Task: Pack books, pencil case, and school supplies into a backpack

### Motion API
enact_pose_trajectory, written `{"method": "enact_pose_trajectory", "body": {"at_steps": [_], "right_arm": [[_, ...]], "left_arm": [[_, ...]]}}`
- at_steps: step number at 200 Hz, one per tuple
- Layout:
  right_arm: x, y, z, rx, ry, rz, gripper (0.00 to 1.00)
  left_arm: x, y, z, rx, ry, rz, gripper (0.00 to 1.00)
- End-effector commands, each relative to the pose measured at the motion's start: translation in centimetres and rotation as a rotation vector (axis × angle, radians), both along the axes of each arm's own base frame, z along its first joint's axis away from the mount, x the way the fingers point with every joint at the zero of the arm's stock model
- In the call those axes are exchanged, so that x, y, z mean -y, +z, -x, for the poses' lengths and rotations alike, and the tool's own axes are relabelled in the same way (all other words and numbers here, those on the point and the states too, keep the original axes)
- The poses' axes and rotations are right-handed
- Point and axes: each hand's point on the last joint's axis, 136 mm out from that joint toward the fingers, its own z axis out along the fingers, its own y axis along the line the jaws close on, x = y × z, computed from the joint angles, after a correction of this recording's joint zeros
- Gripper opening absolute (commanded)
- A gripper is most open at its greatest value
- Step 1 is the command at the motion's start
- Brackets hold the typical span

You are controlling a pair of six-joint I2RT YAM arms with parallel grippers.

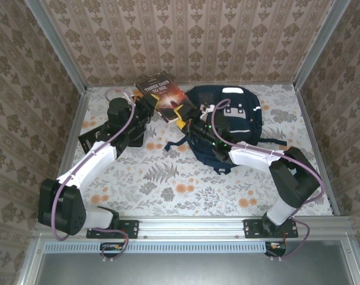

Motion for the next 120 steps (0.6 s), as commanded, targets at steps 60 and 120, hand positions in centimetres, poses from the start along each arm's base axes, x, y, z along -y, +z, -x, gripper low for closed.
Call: {"method": "enact_pose_trajectory", "body": {"at_steps": [60,120], "right_arm": [[6.3,1.2,0.8,0.062,-0.176,0.261,0.13],[18.2,0.8,2.5,0.067,-0.345,0.721,0.11]], "left_arm": [[0.0,-0.5,1.4,-0.043,-0.062,-0.149,0.69],[0.9,-7.8,4.2,-0.199,-0.196,-0.462,0.80]]}}
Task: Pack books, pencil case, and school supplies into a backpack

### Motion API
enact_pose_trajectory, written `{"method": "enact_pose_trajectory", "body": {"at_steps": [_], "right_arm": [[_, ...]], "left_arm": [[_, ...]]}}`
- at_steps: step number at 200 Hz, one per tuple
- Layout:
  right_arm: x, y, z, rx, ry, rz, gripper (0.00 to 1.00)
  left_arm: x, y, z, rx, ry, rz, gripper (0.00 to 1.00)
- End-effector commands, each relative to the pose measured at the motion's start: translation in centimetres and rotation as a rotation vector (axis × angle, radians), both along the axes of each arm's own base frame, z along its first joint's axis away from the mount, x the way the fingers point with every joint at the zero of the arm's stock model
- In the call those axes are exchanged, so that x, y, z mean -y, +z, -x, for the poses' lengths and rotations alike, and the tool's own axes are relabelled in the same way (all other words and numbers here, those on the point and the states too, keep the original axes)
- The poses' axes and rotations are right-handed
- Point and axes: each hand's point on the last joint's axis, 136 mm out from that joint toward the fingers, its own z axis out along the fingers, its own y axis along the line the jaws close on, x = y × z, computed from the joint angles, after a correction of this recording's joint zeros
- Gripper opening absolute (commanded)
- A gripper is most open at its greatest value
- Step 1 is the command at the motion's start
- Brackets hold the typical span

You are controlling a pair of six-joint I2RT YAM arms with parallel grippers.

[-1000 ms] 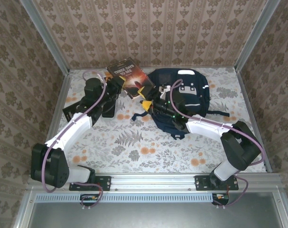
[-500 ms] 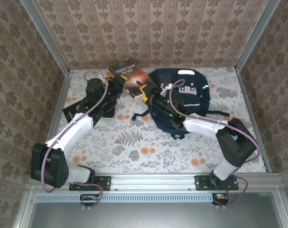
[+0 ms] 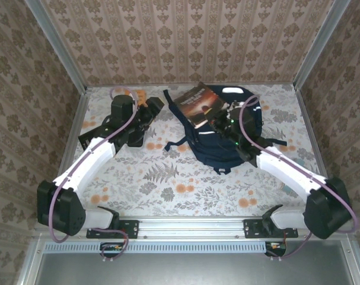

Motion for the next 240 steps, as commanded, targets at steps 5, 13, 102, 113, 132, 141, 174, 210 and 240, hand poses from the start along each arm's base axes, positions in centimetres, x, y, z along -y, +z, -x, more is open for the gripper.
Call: {"method": "enact_pose_trajectory", "body": {"at_steps": [5,13,102,113,132,141,174,210,240], "right_arm": [[6.0,0.9,1.5,0.040,-0.084,0.256,0.11],[7.4,0.9,1.9,0.035,-0.101,0.289,0.11],[18.1,-2.9,7.6,-0.188,-0.256,0.470,0.11],[19.1,-3.7,8.1,-0.222,-0.273,0.476,0.11],[19.9,-4.6,8.6,-0.250,-0.283,0.475,0.11],[20.3,-5.0,8.8,-0.257,-0.288,0.470,0.11],[20.8,-6.5,9.4,-0.288,-0.285,0.437,0.11],[21.6,-7.8,10.2,-0.320,-0.308,0.387,0.10],[22.2,-7.4,11.0,-0.325,-0.322,0.384,0.10]], "left_arm": [[0.9,-3.6,1.7,-0.083,-0.110,-0.148,0.80],[2.5,-4.4,2.4,-0.098,-0.162,-0.161,0.80],[16.0,-9.3,5.1,0.096,-0.778,-0.733,0.76],[17.5,-10.2,5.2,0.139,-0.843,-0.810,0.78],[19.8,-11.4,5.3,0.239,-0.965,-0.945,0.81],[21.0,-11.8,5.5,0.283,-1.030,-0.991,0.81],[24.5,-12.7,6.3,0.407,-1.212,-1.036,0.78],[25.7,-14.3,6.4,0.428,-1.306,-1.017,0.76],[25.9,-15.2,5.5,0.455,-1.309,-1.057,0.75]]}}
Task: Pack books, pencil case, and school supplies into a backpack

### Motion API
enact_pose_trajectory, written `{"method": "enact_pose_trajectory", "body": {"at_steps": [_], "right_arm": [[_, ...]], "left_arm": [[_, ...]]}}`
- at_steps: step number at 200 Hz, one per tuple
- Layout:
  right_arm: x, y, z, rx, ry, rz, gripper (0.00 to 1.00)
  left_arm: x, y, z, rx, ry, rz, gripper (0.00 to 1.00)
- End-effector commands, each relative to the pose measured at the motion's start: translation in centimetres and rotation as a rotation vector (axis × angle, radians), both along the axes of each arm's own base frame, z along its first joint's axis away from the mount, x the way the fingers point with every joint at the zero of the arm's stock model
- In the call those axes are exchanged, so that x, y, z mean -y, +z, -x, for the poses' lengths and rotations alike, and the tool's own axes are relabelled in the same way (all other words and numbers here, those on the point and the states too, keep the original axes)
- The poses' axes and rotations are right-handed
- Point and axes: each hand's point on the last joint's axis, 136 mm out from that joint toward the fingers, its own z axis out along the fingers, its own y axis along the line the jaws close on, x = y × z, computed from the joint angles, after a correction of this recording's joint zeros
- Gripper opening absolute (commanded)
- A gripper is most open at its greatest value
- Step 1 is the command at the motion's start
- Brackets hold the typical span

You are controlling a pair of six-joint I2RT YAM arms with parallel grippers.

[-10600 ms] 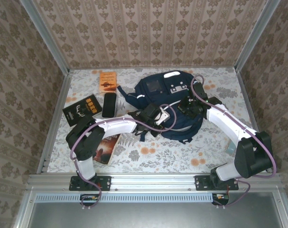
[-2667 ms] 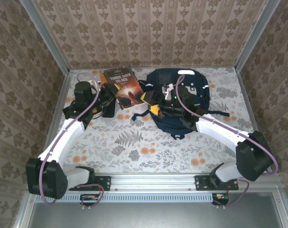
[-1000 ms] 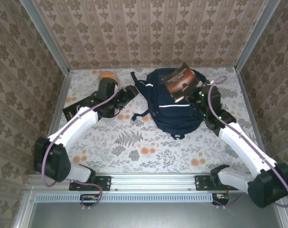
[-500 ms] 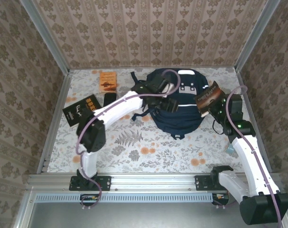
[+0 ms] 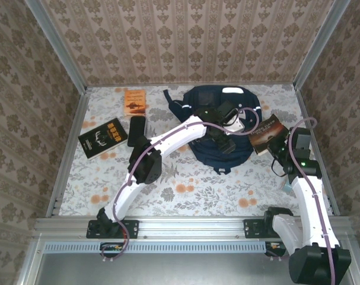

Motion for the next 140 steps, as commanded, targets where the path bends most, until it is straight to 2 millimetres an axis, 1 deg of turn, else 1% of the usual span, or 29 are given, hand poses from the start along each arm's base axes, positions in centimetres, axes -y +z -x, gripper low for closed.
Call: {"method": "enact_pose_trajectory", "body": {"at_steps": [1,39,59,85,116,140], "right_arm": [[-0.1,0.7,0.8,0.015,0.013,-0.005,0.10],[-0.3,3.3,1.2,0.074,0.023,-0.013,0.11],[-0.4,4.3,1.6,0.088,0.022,-0.007,0.11],[-0.3,5.3,1.9,0.105,0.018,0.003,0.11],[-0.3,6.6,2.1,0.123,0.020,0.018,0.10],[-0.3,7.3,2.4,0.132,0.022,0.028,0.11]], "left_arm": [[-0.4,-0.5,-0.5,0.028,-0.065,-0.039,0.75],[-0.2,-1.5,-0.5,0.036,-0.110,-0.049,0.74],[-0.4,-2.1,-1.5,0.063,-0.088,-0.070,0.72],[-0.3,-2.1,-2.5,0.084,-0.046,-0.067,0.68],[-0.6,-2.6,-3.8,0.132,-0.016,-0.094,0.65],[-0.6,-2.7,-4.8,0.167,0.009,-0.105,0.64]]}}
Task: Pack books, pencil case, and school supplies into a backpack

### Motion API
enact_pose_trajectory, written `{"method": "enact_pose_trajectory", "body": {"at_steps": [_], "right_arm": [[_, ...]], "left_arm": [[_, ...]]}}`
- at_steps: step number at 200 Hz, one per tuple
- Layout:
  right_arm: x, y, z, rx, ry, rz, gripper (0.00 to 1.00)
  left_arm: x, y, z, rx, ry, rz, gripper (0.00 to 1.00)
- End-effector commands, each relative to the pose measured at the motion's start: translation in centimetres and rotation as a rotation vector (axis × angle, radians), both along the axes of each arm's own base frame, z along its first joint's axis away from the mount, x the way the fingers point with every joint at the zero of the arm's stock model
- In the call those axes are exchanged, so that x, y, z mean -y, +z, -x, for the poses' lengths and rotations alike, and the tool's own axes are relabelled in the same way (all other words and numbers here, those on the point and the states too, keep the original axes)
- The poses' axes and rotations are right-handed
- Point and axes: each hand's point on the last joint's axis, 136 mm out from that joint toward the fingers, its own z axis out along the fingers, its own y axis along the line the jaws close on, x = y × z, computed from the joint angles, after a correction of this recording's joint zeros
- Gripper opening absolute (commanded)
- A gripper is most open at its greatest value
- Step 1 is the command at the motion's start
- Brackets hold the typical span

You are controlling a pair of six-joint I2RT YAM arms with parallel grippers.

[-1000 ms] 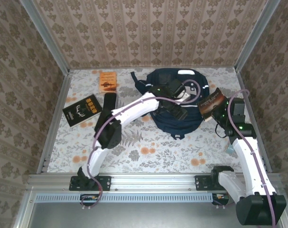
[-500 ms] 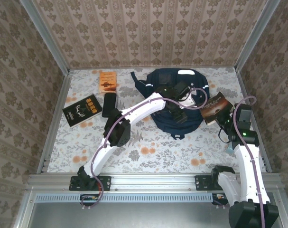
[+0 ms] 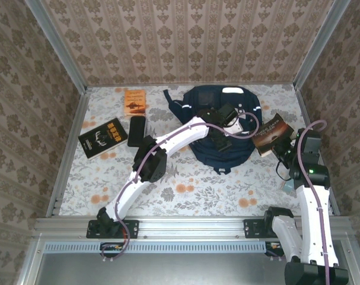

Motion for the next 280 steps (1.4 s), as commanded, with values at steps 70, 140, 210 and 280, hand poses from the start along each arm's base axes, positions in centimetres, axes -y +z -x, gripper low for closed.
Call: {"method": "enact_pose_trajectory", "body": {"at_steps": [70,140,210,280], "right_arm": [[0.3,4.1,0.8,0.095,0.004,0.060,0.11],[-1.4,4.0,1.0,0.086,0.096,0.019,0.11],[-1.2,5.8,2.8,0.064,0.109,0.092,0.11],[-0.7,5.9,4.6,0.067,0.037,0.090,0.09]], "left_arm": [[0.0,0.8,-3.2,0.108,0.039,-0.007,0.43],[0.1,7.1,-4.6,0.213,0.098,0.140,0.09],[-2.0,17.9,-7.0,0.474,0.283,0.367,0.02],[-2.9,21.9,-9.5,0.586,0.453,0.446,0.00]]}}
